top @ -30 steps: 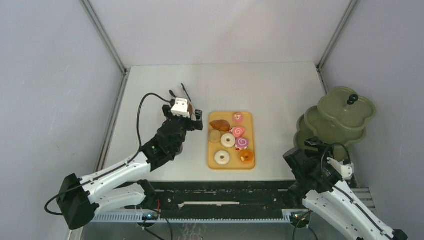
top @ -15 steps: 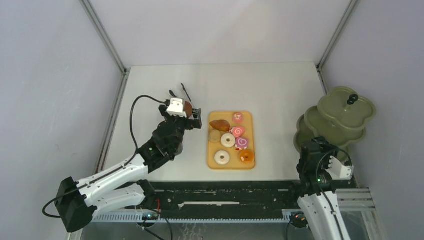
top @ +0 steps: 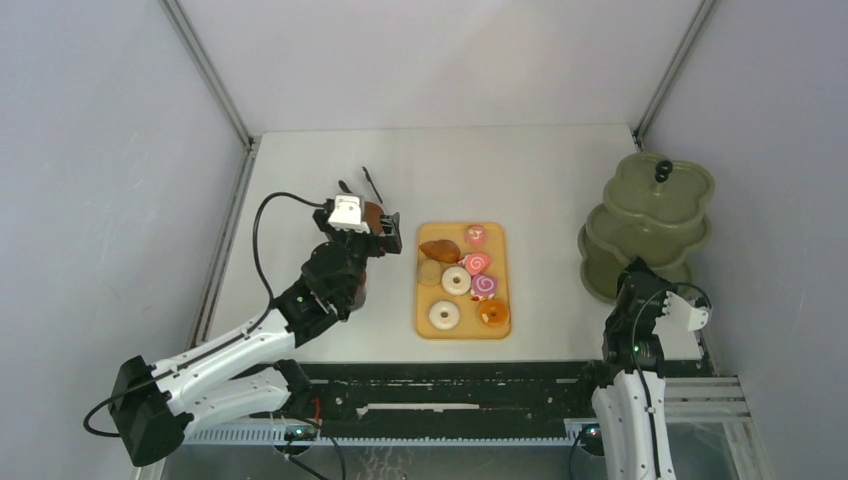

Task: Serve the afternoon tea
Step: Move the desert table to the center of the board.

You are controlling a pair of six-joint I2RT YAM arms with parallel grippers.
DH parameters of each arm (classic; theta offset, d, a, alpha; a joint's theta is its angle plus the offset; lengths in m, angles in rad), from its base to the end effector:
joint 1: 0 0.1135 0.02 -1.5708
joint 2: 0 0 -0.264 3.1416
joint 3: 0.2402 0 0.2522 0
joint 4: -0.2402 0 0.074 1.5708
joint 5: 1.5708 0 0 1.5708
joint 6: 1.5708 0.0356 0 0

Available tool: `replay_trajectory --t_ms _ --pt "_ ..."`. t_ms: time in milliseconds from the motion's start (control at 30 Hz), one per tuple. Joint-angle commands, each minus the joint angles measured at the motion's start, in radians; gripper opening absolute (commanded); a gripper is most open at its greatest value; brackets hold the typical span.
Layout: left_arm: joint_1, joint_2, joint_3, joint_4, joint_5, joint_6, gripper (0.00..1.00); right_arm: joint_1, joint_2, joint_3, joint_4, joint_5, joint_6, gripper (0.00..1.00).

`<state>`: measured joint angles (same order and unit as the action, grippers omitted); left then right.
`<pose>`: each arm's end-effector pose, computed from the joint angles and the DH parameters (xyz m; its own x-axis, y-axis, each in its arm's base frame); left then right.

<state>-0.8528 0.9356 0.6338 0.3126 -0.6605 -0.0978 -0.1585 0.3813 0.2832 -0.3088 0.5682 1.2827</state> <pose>0.1593 -0.1492 0.3116 -0.0116 -0.1039 -0.9945 0.1909 0.9761 -0.1042 0.1156 -0.0379 0.2063 0.4844 0.7410 -0.4651 0.5511 0.1544 0.8200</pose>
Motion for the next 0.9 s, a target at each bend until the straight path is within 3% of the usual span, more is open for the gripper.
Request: replay_trajectory --t_ms 0,367,867 --pt "-0.005 -0.028 -0.028 0.041 -0.025 0.003 1.0 -0.001 0.047 0.009 0.079 -0.123 -0.14 0.0" --pt "-0.005 -0.042 -0.029 0.024 -0.04 0.018 1.0 0.016 0.319 0.039 0.417 -0.391 -0.138 0.0" --pt "-0.005 -0.03 -0.019 0.023 -0.048 0.033 1.0 0.103 0.941 0.353 0.855 -0.673 -0.174 0.0"
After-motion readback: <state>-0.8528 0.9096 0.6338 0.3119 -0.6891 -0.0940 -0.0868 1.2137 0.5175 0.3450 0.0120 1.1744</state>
